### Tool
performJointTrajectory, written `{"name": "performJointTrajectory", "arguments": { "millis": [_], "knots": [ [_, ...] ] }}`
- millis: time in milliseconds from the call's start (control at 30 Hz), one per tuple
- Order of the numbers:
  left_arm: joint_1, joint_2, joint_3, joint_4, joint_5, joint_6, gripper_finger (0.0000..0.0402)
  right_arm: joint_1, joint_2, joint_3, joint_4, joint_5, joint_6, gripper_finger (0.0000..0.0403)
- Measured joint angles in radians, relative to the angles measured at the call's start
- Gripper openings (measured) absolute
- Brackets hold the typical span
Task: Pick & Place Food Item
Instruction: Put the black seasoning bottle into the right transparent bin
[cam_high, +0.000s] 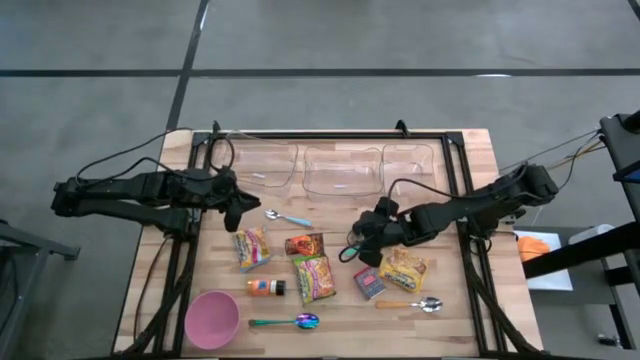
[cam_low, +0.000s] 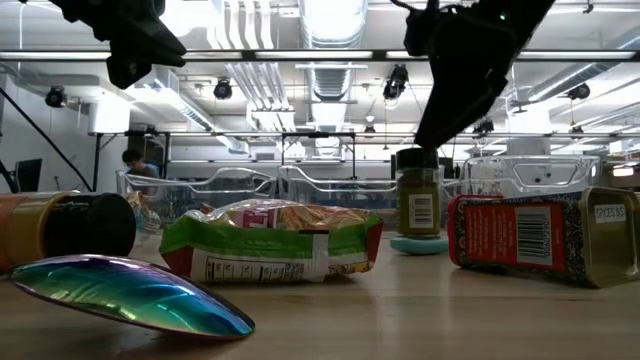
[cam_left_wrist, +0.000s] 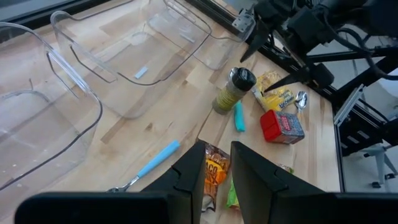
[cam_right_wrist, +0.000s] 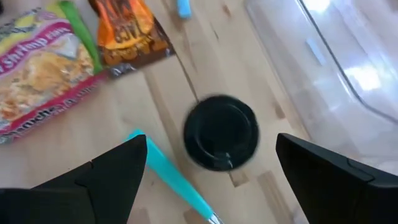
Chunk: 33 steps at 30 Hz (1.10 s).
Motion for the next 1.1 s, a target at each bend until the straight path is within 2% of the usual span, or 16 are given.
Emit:
{"name": "performJointTrajectory", "arguments": {
  "millis": [200, 467, 867, 967, 1100],
  "knots": [
    [0.0, 0.0, 0.0, 0.001, 0.0, 0.002, 0.0086, -0.03, -0.04, -0.052, 0.087, -0.029, 0.014, 0.0354],
    [0.0, 0.0, 0.0, 0.0, 0.0, 0.004, 0.0086, -0.052, -0.02, -0.071, 0.153, -0.07, -0.01, 0.0354],
    [0.0, 0.0, 0.0, 0.0, 0.0, 0.012, 0.0086, -0.063, 0.008, -0.074, 0.156, -0.071, -0.01, 0.0351],
    [0.0, 0.0, 0.0, 0.0, 0.0, 0.015, 0.0086, -0.063, 0.006, -0.074, 0.156, -0.07, -0.013, 0.0328],
    [0.001, 0.0, 0.0, 0.0, 0.0, 0.019, 0.0086, -0.062, 0.007, -0.075, 0.156, -0.065, -0.02, 0.0271]
  ]
}}
